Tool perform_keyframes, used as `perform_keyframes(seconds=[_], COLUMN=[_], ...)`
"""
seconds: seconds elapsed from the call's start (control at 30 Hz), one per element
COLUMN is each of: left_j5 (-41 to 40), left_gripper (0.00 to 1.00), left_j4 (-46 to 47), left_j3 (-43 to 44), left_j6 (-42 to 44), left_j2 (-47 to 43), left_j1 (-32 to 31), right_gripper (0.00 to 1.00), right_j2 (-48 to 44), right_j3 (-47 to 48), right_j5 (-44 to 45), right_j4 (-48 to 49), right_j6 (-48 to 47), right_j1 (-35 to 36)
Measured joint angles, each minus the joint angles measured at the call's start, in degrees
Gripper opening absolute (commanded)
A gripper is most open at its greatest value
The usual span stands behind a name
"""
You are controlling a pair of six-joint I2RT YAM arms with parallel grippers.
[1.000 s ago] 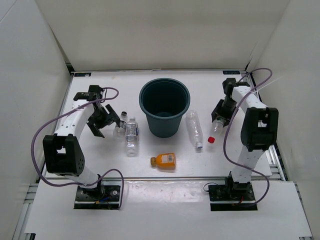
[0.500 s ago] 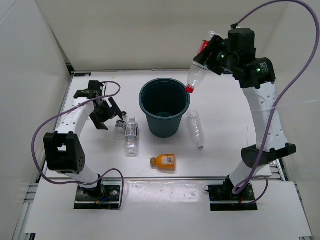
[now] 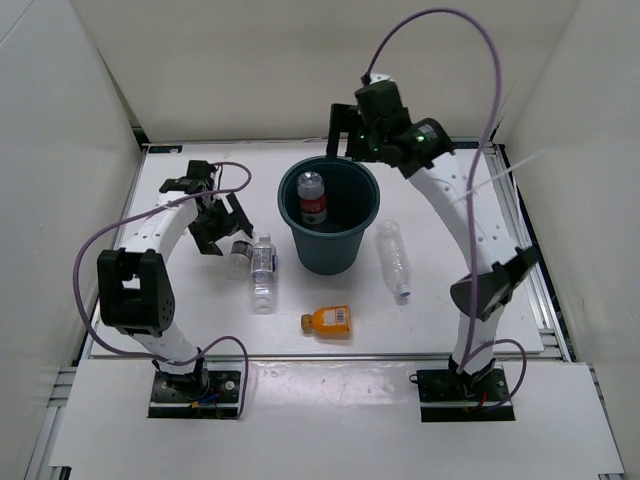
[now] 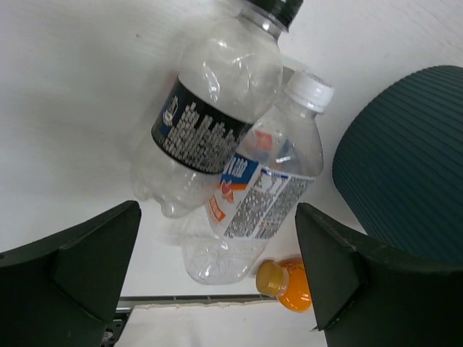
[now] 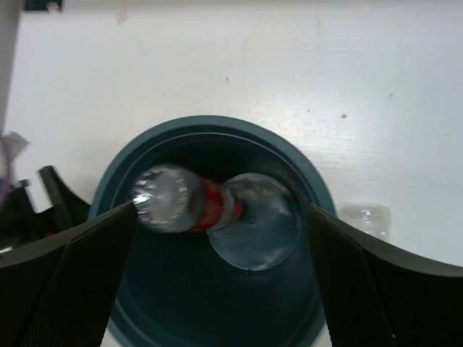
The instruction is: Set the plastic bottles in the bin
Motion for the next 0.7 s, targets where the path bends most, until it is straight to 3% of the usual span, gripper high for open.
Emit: perform_keyframes(seconds=[0.37,0.63,0.7], left_j5=[-0.2,-1.9,-2.5], left_gripper=[0.99,0.53,0.49], left_j4=[4.4,4.2,4.3], left_j3=[2.3,5.2,5.2], left_j6=[3.4,4.5,4.3], left_j2=[12.2,18.3,18.3], left_j1=[-0.4,-0.4,-0.4], right_gripper=[1.0,1.0,1.0], right_j2=[-20.6,-20.3,-20.0], right_j3=[-0.1,-4.4,-5.1], right_j5=[0.5,0.3,0.1], right_j4=[-0.5,-3.6,-4.3], right_j6=[-0.8,-0.8,-0.8], right_j1=[0.0,0.0,0.0])
